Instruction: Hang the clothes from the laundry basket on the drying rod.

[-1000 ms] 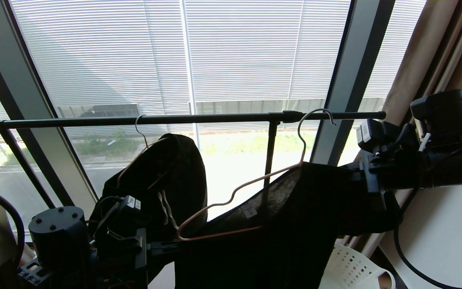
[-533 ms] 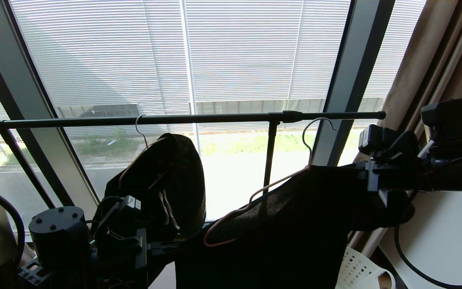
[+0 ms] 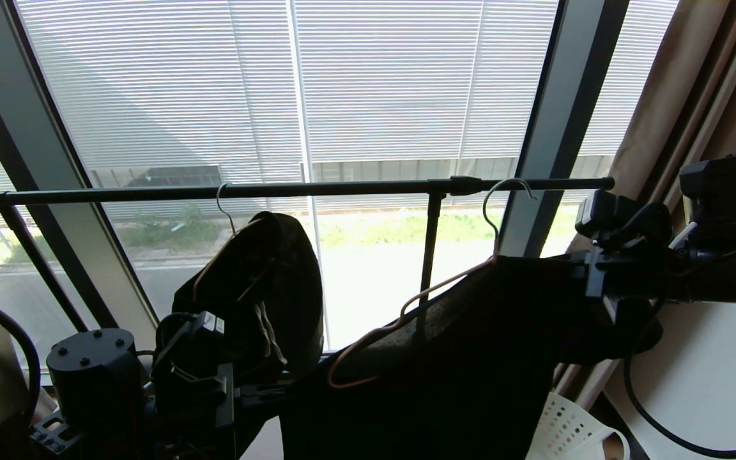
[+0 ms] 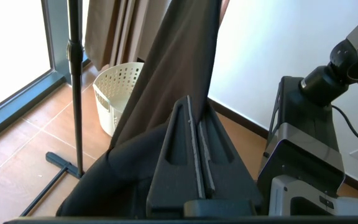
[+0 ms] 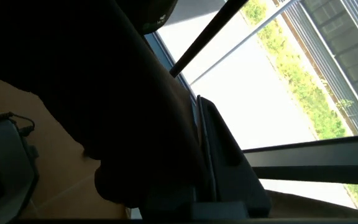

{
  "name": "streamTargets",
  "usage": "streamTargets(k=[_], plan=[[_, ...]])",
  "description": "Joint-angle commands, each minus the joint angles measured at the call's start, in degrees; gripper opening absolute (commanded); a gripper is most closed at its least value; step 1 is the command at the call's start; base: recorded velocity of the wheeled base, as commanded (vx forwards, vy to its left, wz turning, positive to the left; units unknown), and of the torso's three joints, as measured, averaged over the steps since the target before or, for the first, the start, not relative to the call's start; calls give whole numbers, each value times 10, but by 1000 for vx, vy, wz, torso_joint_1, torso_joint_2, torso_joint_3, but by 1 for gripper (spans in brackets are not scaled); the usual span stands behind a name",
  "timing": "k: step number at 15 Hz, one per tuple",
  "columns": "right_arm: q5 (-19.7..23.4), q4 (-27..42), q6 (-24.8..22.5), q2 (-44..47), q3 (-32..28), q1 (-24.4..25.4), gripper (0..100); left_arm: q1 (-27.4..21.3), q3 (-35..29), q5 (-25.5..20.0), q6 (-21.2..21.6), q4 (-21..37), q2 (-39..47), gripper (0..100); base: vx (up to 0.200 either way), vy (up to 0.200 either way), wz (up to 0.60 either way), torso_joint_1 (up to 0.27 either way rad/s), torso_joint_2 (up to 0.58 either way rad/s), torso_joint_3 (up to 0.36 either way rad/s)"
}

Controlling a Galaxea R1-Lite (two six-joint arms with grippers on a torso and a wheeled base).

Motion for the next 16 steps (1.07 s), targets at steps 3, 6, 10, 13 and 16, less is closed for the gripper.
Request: streamTargets(k=[3, 6, 10, 13, 16], plan=[[0, -13, 11, -8, 1, 0, 0, 0, 1, 0, 0, -1, 1, 0, 0, 0, 0, 0, 0, 0], [13, -14, 27, -18, -7, 0, 0, -1, 1, 0, 0, -1, 4, 0, 0, 0, 0, 0, 0, 0], [12, -27, 47, -19, -13, 0, 0, -1, 2, 0, 1, -1, 3, 0, 0, 0, 0, 0, 0, 0], [9, -67, 81, -16, -7, 1, 0, -2, 3, -1, 1, -1, 3, 0, 0, 0, 0, 0, 0, 0], [-1, -106, 79, -14, 14, 1, 0, -1, 2, 0, 1, -1, 3, 0, 0, 0, 0, 0, 0, 0]])
